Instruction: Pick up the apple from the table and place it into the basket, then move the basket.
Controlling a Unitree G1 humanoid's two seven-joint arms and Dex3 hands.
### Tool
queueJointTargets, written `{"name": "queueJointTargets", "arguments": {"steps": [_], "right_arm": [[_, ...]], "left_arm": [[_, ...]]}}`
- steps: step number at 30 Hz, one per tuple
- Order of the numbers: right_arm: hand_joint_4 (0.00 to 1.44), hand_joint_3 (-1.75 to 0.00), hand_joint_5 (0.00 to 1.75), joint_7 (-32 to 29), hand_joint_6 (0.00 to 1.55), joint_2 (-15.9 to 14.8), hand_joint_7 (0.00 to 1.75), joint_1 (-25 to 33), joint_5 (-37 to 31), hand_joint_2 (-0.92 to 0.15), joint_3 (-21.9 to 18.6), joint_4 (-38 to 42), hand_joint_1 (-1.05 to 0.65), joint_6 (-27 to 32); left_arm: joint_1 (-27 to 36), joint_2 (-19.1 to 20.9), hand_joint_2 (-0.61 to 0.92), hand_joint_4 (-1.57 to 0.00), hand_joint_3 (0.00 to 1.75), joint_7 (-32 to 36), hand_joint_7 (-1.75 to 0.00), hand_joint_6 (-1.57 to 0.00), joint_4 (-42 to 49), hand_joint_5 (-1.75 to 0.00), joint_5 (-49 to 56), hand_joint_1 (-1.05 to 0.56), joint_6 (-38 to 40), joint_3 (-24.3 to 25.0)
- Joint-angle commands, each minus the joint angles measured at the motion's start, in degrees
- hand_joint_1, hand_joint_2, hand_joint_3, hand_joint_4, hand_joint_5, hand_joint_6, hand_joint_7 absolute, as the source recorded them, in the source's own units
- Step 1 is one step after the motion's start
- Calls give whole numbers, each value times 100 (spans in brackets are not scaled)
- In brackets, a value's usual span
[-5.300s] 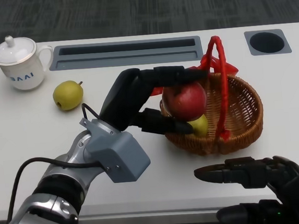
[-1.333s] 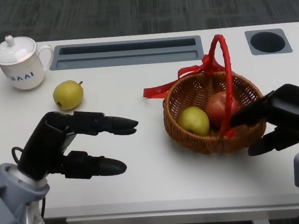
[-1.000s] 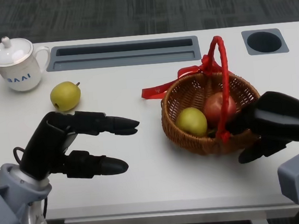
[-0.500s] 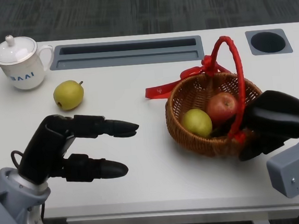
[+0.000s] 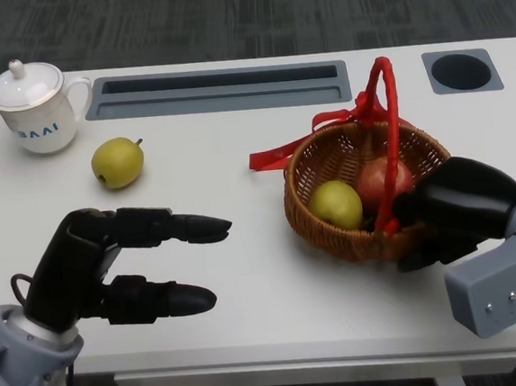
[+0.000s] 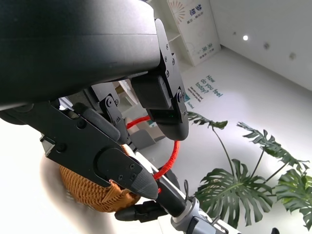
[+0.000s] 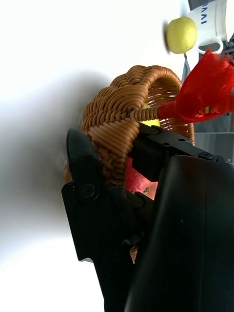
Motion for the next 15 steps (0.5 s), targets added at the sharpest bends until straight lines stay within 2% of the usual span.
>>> {"name": "queueJointTargets", "arguments": {"steps": [1, 7, 12, 15], "right_arm": [[111, -20, 12, 13, 89, -101, 1, -159, 233, -92, -176, 13, -37, 31], [108, -20, 10, 130, 90, -143, 2, -359, 456, -92, -400, 109, -40, 186], [118, -15, 16, 204, 94, -132, 2, -658, 436, -92, -425, 261, -39, 708], [112, -13, 44, 423, 95, -103, 1, -872, 505, -92, -491, 379, -37, 1138]], "left_arm": [[-42, 98, 68, -113, 0, 121, -1, -104, 11, -2, 60, -40, -31, 37], [-24, 100, 70, -113, 1, 139, -1, -104, -28, -1, 94, -43, -81, 1], [52, 99, 69, -113, 0, 149, -1, -105, -106, -1, 52, -41, -44, -8], [122, 109, 69, -114, 0, 199, -1, -105, -176, -1, 95, -41, -38, 1]]}}
